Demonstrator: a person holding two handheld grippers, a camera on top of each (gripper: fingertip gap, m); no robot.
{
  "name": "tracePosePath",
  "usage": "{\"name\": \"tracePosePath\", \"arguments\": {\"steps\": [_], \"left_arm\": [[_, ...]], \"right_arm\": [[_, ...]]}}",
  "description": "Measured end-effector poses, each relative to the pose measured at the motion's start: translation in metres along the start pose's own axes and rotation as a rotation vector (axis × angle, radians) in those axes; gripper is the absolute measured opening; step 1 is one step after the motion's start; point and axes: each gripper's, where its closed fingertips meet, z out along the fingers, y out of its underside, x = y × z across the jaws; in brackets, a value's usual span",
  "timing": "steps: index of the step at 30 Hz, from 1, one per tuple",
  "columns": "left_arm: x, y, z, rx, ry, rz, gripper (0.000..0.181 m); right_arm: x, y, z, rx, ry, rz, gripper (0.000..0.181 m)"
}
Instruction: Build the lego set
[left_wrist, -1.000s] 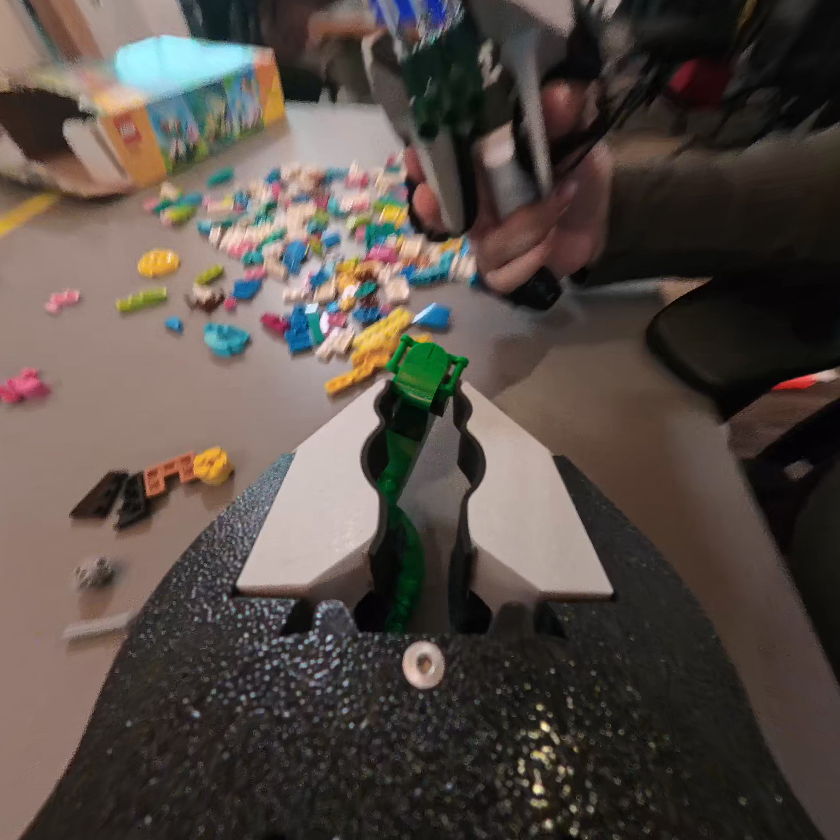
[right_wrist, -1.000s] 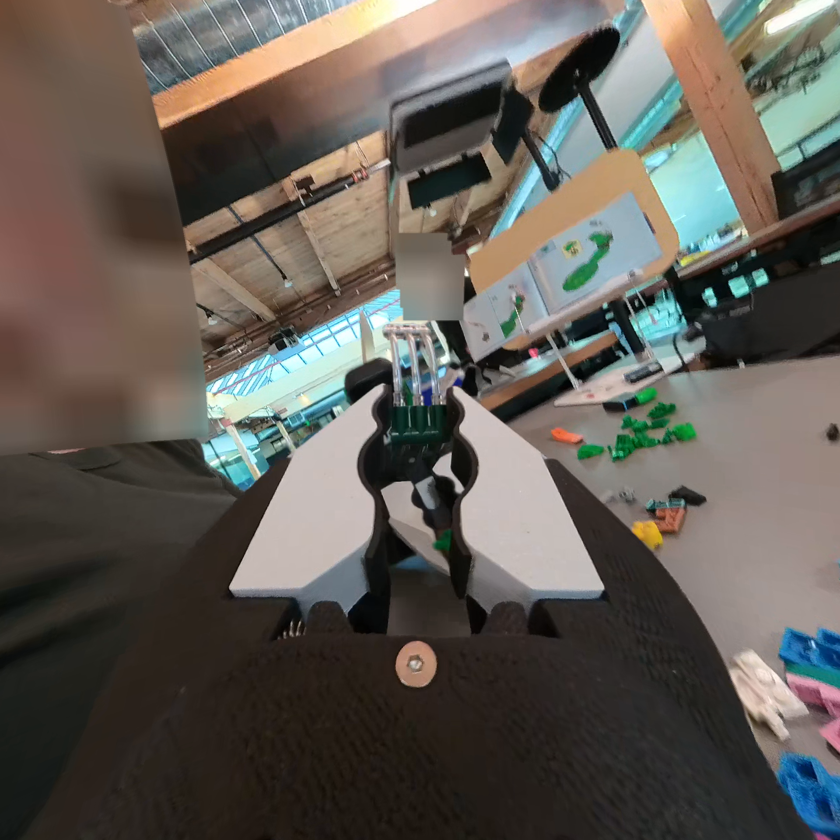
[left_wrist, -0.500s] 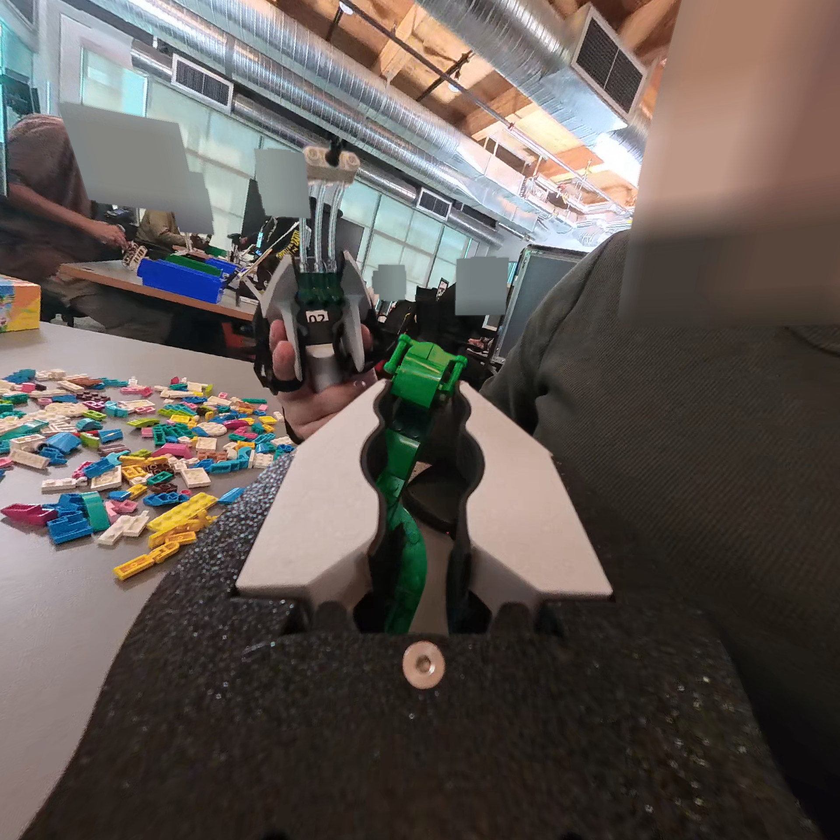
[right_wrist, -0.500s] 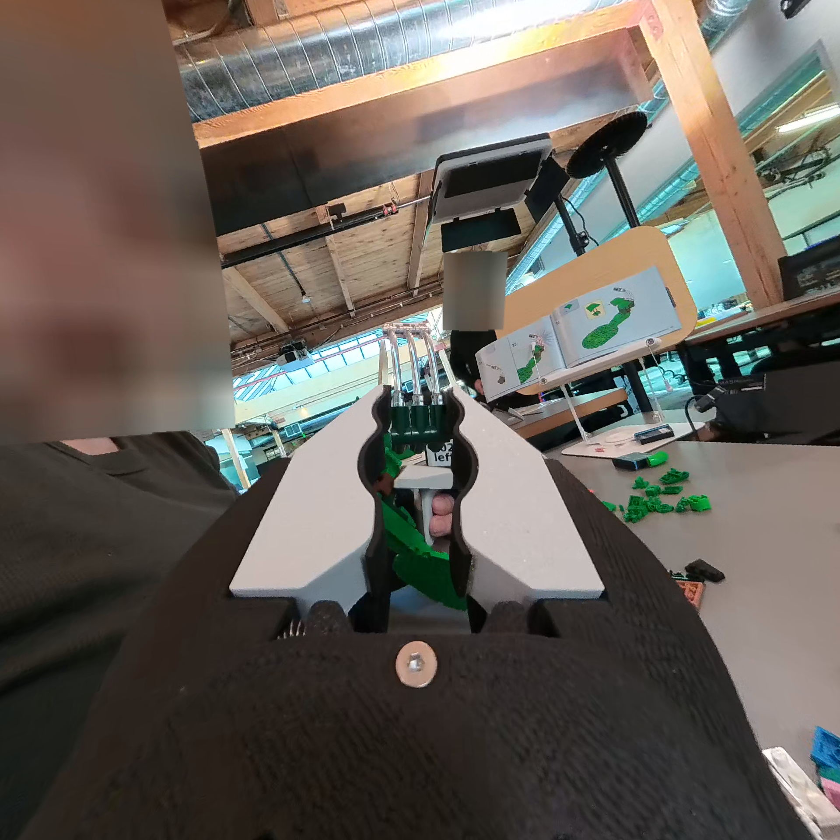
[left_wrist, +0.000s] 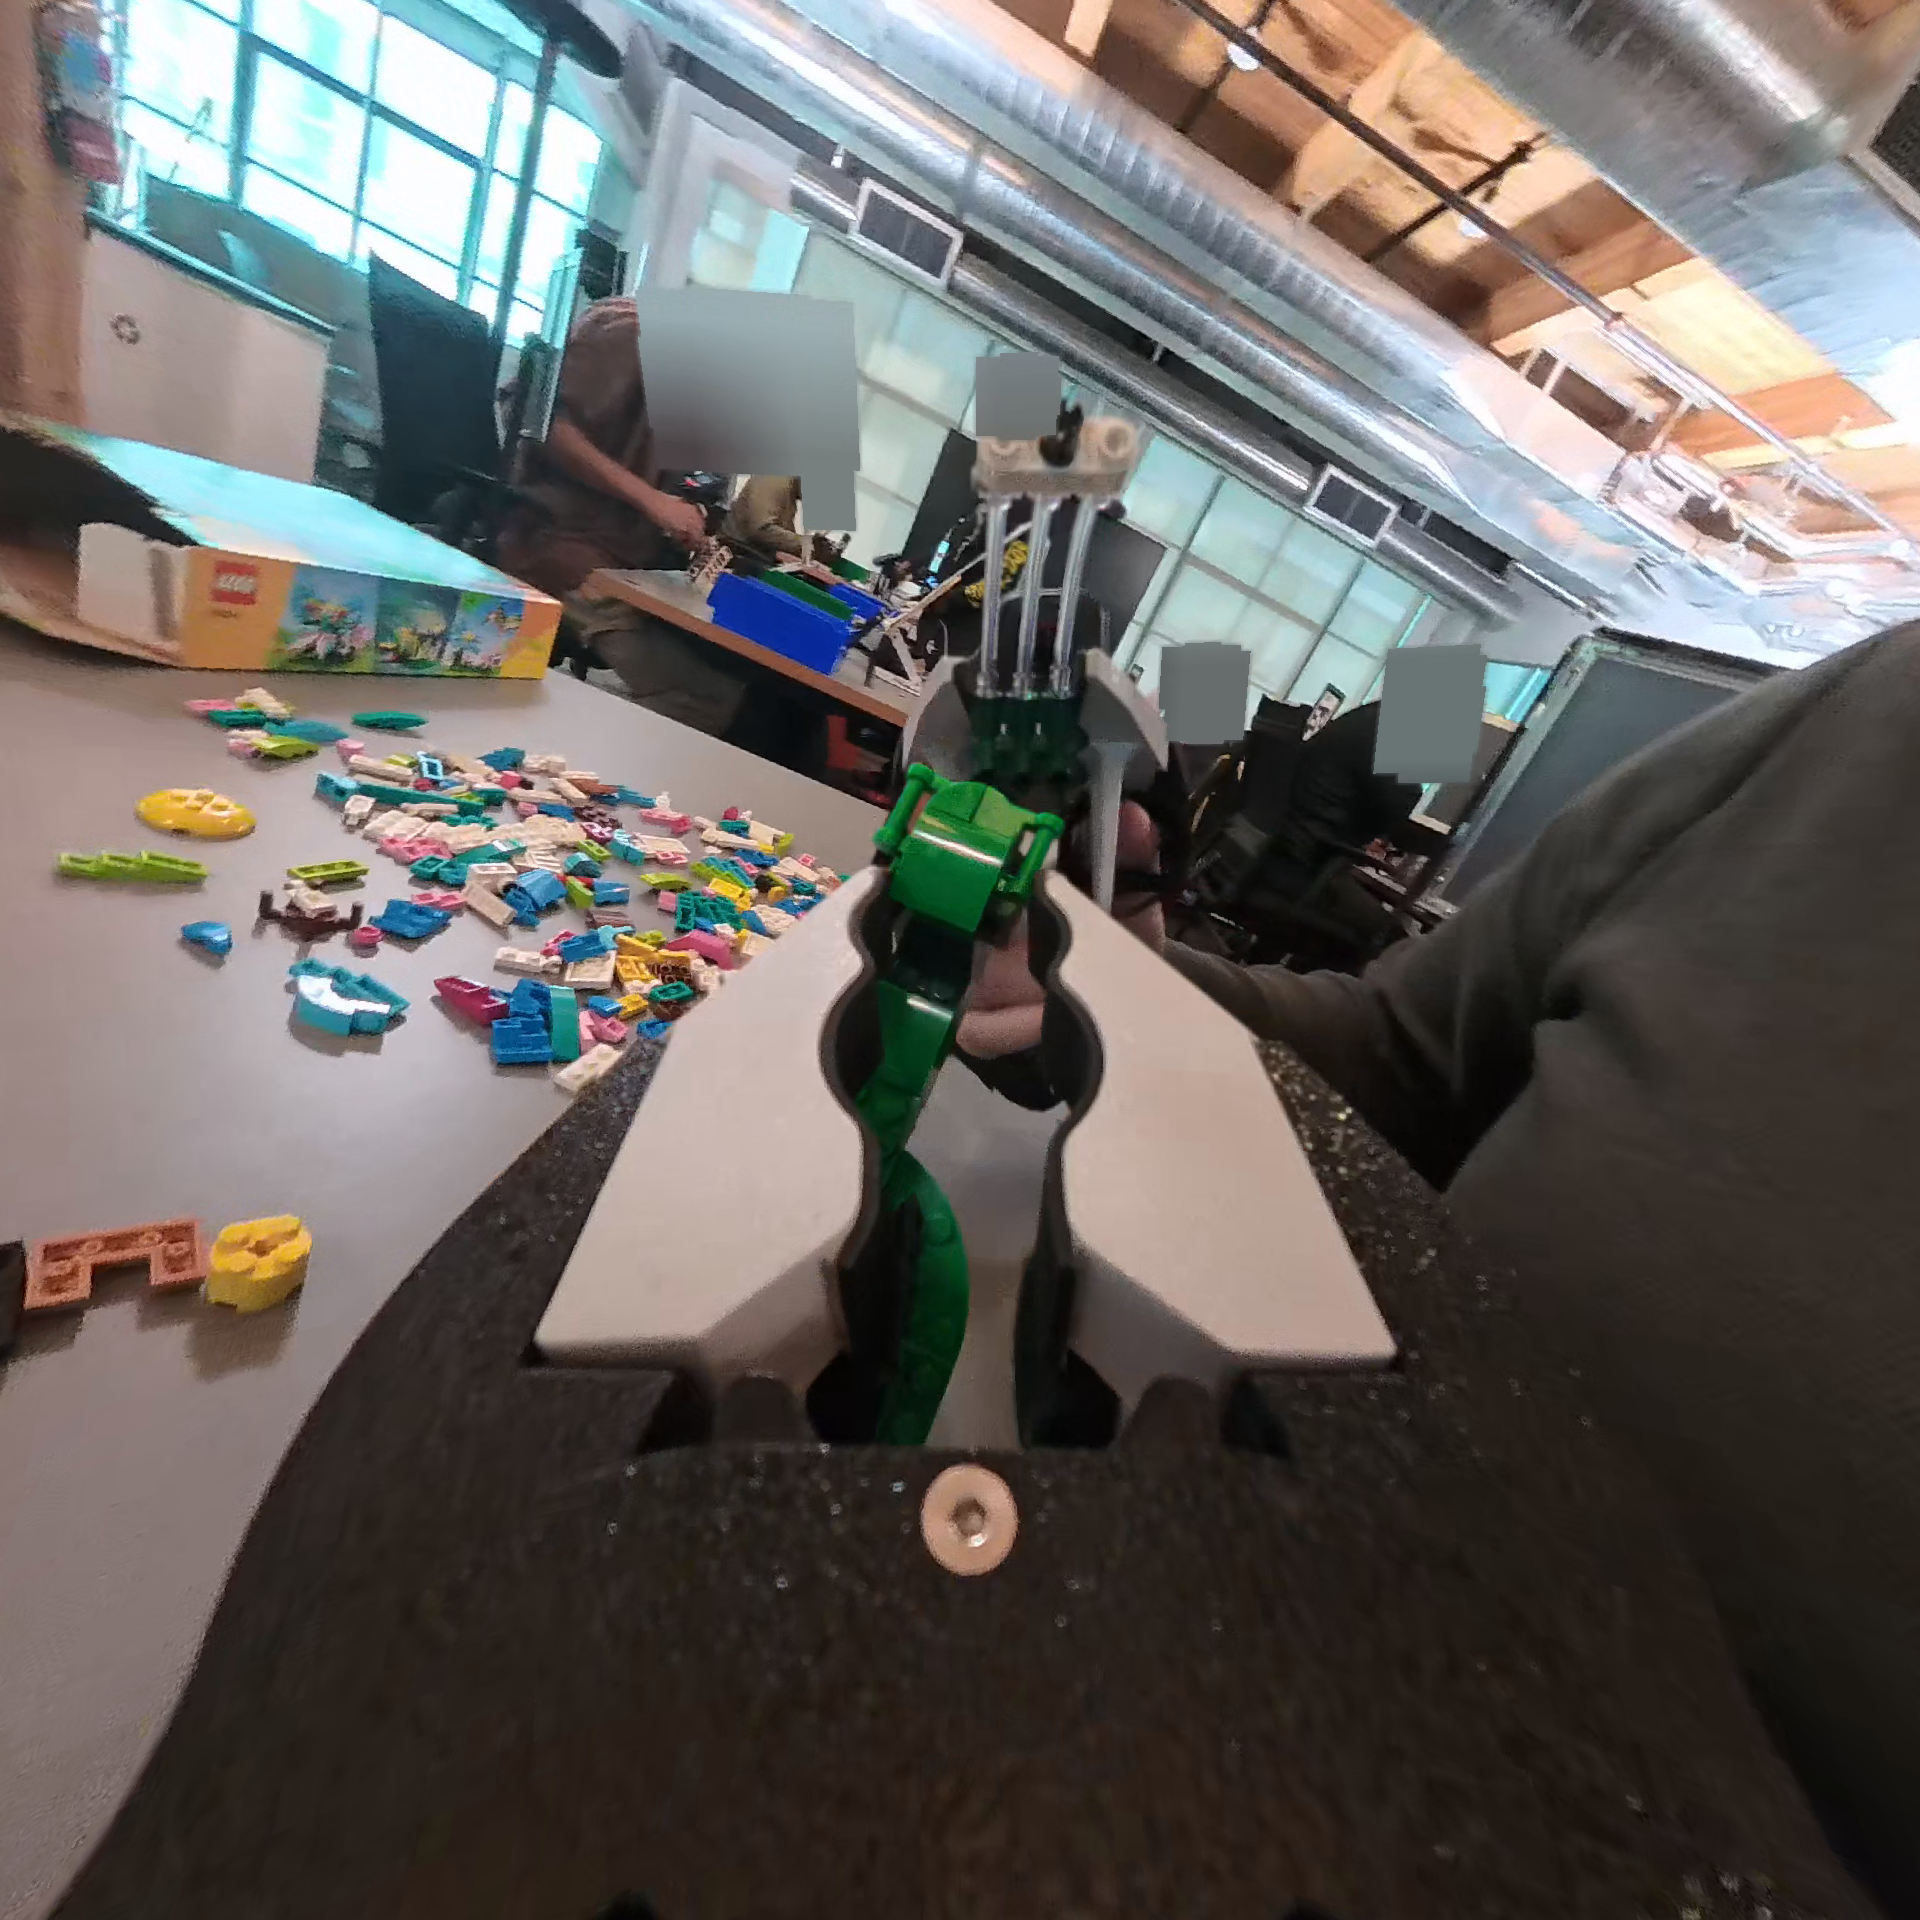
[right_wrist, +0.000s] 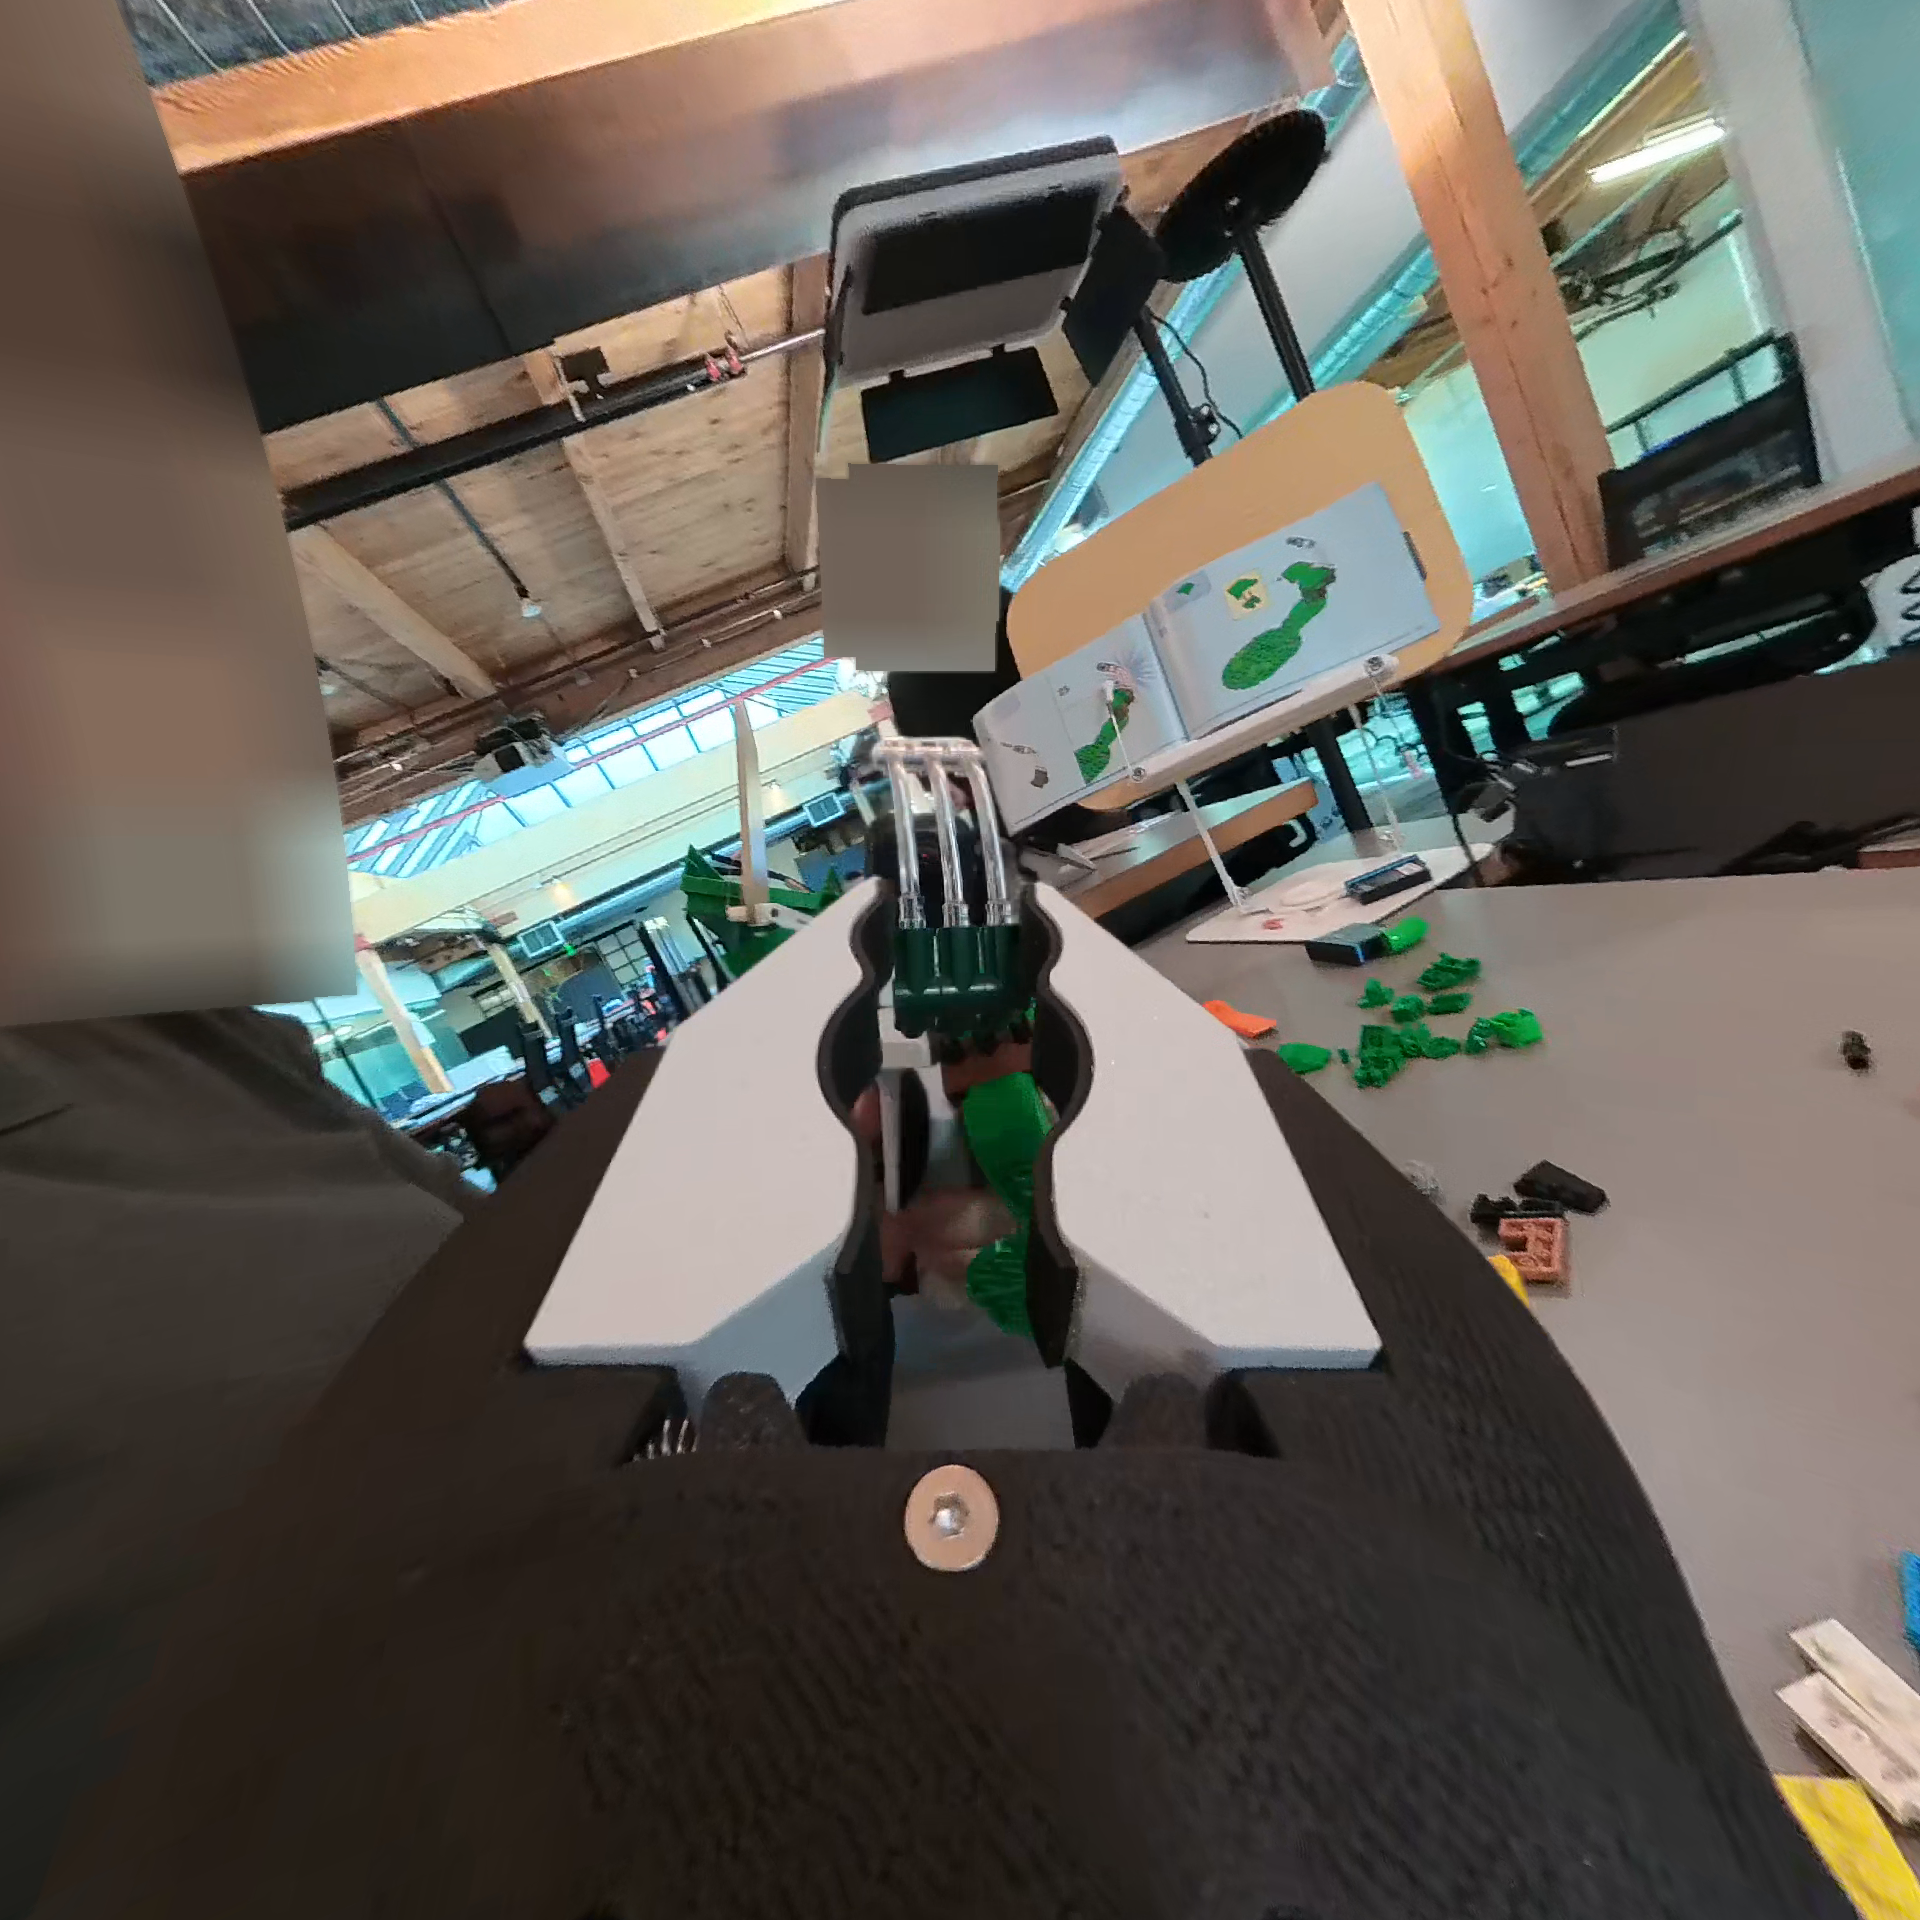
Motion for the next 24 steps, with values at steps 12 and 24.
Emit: {"name": "tracePosePath", "arguments": {"steps": [12, 24], "left_arm": [[-0.008, 0.003, 0.004, -0.001, -0.053, -0.12, 0.023], [-0.011, 0.006, 0.004, -0.009, -0.07, -0.115, 0.023]], "right_arm": [[0.017, 0.009, 0.012, 0.025, 0.133, -0.027, 0.022], [0.019, 0.019, 0.016, -0.015, 0.158, -0.058, 0.023]]}}
